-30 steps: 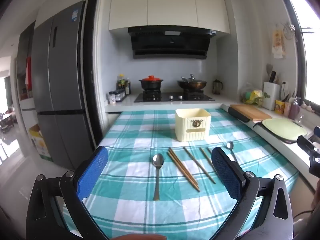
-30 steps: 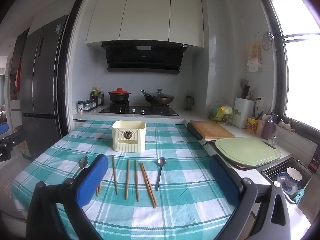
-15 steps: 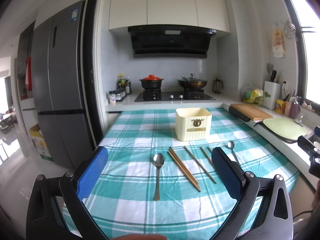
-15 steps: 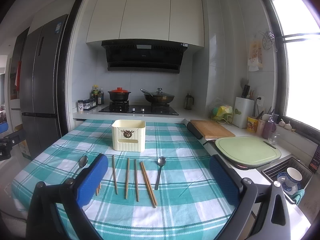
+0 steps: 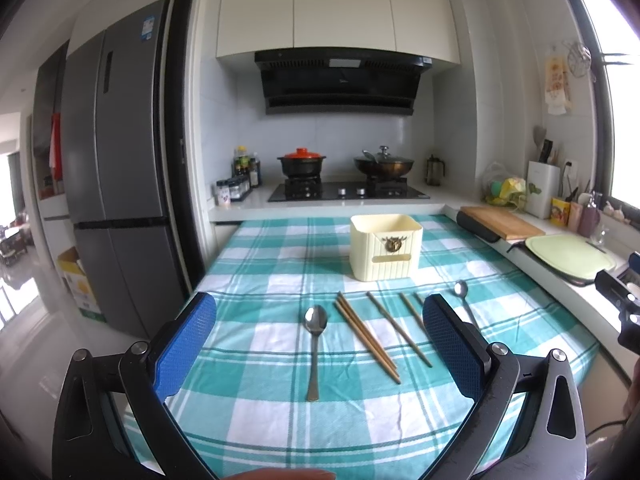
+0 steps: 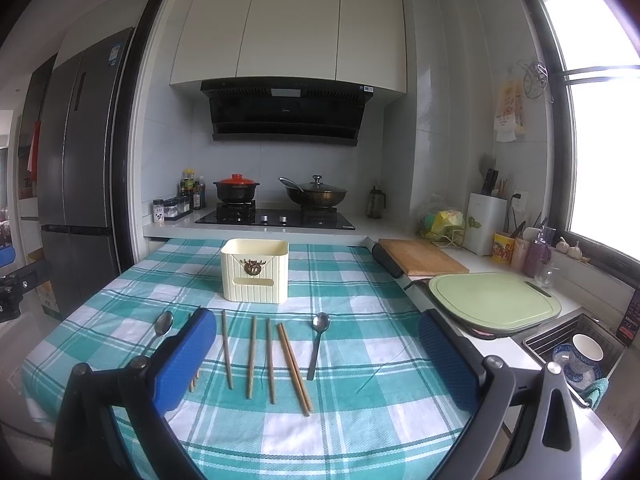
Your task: Organize utensils
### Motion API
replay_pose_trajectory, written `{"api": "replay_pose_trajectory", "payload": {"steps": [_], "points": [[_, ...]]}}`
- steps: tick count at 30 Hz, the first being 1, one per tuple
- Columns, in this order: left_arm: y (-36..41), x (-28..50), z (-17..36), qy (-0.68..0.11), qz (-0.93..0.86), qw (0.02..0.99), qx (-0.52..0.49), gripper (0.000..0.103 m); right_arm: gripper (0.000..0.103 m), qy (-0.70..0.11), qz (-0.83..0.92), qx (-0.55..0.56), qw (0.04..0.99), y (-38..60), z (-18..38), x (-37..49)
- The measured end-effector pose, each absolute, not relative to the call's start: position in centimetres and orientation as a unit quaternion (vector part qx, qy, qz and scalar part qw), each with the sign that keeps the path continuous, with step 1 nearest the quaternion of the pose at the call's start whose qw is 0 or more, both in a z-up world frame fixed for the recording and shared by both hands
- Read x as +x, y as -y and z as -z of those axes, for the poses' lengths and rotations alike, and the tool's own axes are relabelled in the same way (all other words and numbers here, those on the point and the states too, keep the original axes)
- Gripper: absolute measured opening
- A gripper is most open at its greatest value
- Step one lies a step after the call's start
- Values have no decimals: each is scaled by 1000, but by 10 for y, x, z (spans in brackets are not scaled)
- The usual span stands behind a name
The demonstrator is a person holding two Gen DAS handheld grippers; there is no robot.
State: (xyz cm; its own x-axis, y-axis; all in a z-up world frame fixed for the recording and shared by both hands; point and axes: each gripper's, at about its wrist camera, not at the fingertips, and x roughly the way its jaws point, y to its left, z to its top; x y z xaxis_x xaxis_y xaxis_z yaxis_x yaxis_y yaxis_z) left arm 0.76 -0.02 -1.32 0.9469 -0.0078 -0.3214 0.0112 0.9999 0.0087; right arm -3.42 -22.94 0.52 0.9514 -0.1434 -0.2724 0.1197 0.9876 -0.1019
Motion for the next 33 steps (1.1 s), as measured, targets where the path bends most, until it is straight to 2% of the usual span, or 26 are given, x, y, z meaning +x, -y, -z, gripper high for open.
{"api": "replay_pose_trajectory", "payload": {"steps": [33], "points": [[6, 10, 23, -171, 8, 985, 5, 103, 103, -145, 68, -41, 986, 234, 2, -34]]}}
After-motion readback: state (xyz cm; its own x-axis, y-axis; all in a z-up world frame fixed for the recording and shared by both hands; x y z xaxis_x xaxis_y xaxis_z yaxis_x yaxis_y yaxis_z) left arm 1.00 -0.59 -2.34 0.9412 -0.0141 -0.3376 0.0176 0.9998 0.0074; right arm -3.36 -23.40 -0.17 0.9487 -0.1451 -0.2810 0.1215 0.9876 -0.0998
